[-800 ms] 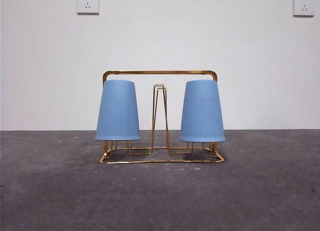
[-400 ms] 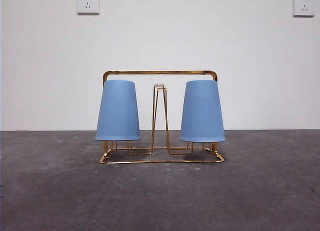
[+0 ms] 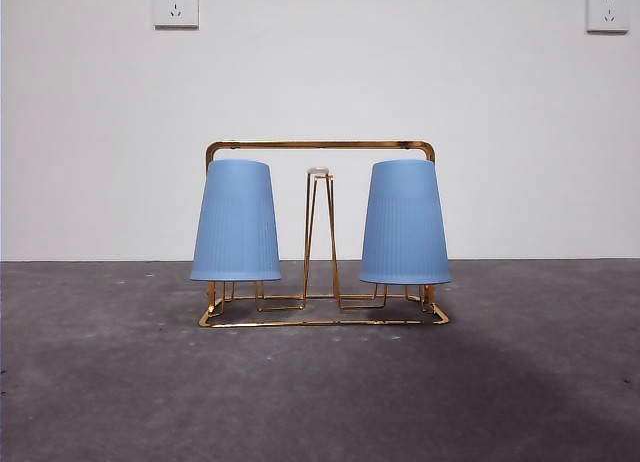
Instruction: Pick up cup 1,put cup 1 in the cup rack,pick up cup 2,put cup 2 in the cup rack
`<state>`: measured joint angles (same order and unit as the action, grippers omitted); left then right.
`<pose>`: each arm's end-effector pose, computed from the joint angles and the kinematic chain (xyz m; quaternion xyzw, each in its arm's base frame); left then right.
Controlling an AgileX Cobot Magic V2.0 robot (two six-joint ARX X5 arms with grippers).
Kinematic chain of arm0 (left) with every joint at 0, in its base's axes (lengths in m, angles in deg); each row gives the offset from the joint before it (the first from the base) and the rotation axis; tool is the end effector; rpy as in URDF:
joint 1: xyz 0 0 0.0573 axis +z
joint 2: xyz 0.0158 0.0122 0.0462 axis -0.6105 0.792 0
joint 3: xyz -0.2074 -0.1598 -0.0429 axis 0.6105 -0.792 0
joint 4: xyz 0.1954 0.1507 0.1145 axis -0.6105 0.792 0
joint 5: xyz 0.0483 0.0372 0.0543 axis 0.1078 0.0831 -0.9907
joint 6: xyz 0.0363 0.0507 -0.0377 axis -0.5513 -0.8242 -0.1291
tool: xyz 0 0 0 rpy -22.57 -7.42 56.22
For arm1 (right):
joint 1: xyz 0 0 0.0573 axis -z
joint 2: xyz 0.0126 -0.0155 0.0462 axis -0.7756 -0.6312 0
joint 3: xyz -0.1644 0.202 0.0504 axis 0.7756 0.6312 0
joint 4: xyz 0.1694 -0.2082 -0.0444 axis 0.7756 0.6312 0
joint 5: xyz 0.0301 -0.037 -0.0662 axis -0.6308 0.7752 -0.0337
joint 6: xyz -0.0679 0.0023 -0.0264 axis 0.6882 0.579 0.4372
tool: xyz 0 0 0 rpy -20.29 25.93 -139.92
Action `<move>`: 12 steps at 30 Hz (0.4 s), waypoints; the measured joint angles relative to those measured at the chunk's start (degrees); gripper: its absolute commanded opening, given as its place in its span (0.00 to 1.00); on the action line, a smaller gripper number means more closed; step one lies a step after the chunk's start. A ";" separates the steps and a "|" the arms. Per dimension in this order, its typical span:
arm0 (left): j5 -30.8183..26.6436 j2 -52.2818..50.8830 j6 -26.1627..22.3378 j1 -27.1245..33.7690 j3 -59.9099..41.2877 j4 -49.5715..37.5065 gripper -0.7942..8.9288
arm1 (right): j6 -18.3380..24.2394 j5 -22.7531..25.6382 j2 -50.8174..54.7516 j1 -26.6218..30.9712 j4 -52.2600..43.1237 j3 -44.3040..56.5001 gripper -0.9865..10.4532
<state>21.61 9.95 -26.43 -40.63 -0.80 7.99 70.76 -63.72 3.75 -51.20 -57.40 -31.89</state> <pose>0.1405 -0.0104 0.1494 0.0549 0.0920 -0.0589 0.9925 0.1250 0.0003 0.2678 -0.0276 -0.0433 -0.0012 0.9987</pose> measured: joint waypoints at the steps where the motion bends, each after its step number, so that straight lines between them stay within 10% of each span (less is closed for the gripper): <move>1: 0.00 0.00 0.00 0.00 0.00 0.02 0.08 | -0.44 0.87 1.05 0.00 -1.33 2.60 0.09; 12: 0.00 0.02 0.00 0.00 0.00 0.00 0.08 | -3.91 4.63 6.56 0.00 -5.16 17.51 0.09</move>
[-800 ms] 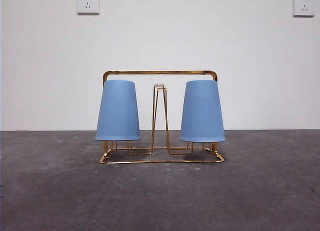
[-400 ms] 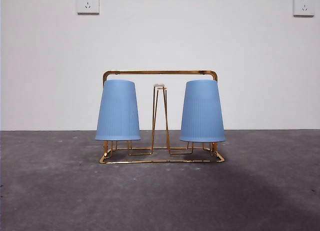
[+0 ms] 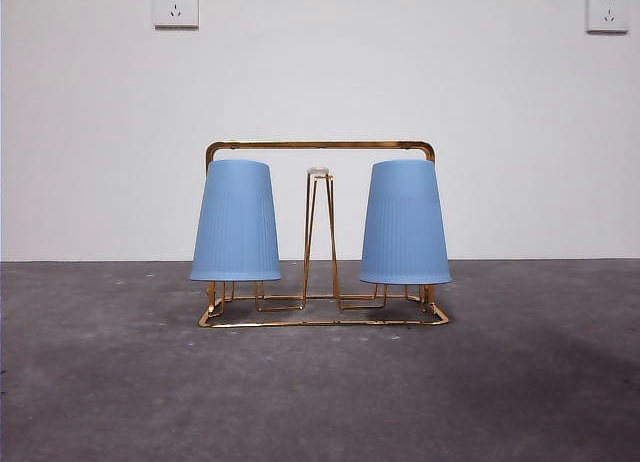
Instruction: Pick up cup 1,put cup 1 in the cup rack,pick up cup 2,put cup 2 in the cup rack
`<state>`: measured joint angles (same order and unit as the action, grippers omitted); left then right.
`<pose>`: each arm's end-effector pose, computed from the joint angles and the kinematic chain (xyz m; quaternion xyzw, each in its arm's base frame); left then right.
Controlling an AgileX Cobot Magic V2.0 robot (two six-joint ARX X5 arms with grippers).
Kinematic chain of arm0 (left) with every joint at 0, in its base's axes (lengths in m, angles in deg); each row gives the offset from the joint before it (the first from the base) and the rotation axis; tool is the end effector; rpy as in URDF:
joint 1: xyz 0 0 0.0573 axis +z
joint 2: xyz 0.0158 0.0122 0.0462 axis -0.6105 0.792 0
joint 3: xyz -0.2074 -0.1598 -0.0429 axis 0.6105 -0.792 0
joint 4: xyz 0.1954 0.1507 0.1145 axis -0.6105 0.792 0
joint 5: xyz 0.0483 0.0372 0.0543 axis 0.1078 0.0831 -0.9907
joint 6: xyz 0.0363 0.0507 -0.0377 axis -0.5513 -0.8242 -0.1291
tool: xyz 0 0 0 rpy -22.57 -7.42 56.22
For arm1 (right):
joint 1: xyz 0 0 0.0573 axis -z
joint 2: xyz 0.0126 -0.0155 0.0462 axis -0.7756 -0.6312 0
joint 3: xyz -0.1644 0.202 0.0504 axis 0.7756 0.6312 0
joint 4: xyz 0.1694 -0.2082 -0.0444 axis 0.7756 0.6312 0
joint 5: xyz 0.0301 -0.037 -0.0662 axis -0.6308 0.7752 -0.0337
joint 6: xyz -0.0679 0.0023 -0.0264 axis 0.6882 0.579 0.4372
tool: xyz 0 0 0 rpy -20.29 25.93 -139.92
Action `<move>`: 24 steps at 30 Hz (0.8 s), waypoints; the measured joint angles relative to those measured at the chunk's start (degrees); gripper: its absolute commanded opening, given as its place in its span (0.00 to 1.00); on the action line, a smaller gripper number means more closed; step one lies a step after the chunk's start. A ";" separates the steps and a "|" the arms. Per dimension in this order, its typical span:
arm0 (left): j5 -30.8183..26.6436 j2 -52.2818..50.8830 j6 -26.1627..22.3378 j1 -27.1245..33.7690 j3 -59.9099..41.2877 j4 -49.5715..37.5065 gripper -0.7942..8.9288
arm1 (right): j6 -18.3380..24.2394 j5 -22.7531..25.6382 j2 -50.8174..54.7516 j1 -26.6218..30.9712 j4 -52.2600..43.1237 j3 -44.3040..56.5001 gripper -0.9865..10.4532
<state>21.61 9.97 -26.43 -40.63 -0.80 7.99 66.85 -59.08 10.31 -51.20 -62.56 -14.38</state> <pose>0.1405 -0.0104 0.1493 0.0549 0.0922 -0.0589 0.9925 0.1416 -0.0042 0.1764 0.0059 0.0069 -0.0405 0.9991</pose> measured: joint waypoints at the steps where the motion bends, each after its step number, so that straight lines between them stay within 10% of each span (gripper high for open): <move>1: 0.00 0.04 0.00 0.00 0.00 0.00 0.08 | -0.02 0.00 0.00 0.00 -0.07 0.59 0.09; 24: 0.00 0.13 0.00 0.00 0.00 0.00 0.08 | -0.17 0.00 -0.09 0.00 7.26 1.88 0.09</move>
